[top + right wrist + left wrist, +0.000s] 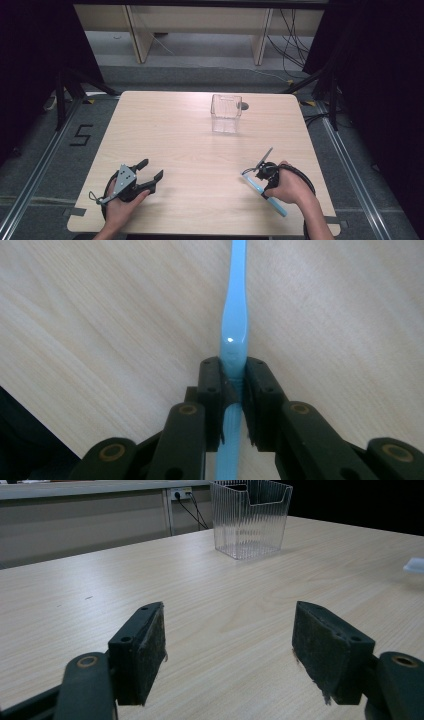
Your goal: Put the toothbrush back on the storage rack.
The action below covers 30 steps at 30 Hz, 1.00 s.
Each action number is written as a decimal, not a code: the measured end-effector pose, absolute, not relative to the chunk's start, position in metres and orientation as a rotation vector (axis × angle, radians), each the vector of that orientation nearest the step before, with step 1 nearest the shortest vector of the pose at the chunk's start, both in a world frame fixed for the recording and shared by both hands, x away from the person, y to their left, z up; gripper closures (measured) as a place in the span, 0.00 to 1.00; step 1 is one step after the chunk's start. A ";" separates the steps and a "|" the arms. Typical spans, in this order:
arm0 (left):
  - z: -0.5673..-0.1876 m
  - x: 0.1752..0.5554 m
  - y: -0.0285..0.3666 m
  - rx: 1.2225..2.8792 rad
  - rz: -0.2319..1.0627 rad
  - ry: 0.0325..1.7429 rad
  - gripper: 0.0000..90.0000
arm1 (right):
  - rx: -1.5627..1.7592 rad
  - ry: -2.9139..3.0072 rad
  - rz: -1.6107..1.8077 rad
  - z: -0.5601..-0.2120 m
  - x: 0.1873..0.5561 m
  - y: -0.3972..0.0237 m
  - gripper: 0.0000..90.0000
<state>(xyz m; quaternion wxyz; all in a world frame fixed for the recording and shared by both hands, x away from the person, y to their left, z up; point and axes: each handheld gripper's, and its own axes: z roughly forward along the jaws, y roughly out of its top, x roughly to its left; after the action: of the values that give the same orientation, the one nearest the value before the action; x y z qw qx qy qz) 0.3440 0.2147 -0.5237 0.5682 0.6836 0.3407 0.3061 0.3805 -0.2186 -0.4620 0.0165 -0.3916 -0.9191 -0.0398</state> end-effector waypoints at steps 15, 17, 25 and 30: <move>-0.523 0.342 0.216 1.618 0.708 0.830 0.32 | -1.201 -2.966 -0.510 -0.443 0.373 -0.227 0.88; -0.523 0.342 0.216 1.614 0.706 0.832 0.32 | -1.187 -2.974 -0.597 -0.441 0.373 -0.227 0.88; -0.523 0.342 0.216 1.614 0.704 0.835 0.32 | -1.194 -2.962 -0.846 -0.441 0.372 -0.226 0.88; -0.523 0.342 0.217 1.614 0.701 0.840 0.32 | -1.173 -2.953 -0.935 -0.443 0.370 -0.225 0.88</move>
<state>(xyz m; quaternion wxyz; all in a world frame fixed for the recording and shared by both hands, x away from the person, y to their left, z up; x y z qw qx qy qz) 0.3424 0.2165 -0.5229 0.5611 0.6853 0.3564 0.2975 0.3704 -0.2246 -0.4434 -0.0852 -0.3530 -0.8883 -0.2812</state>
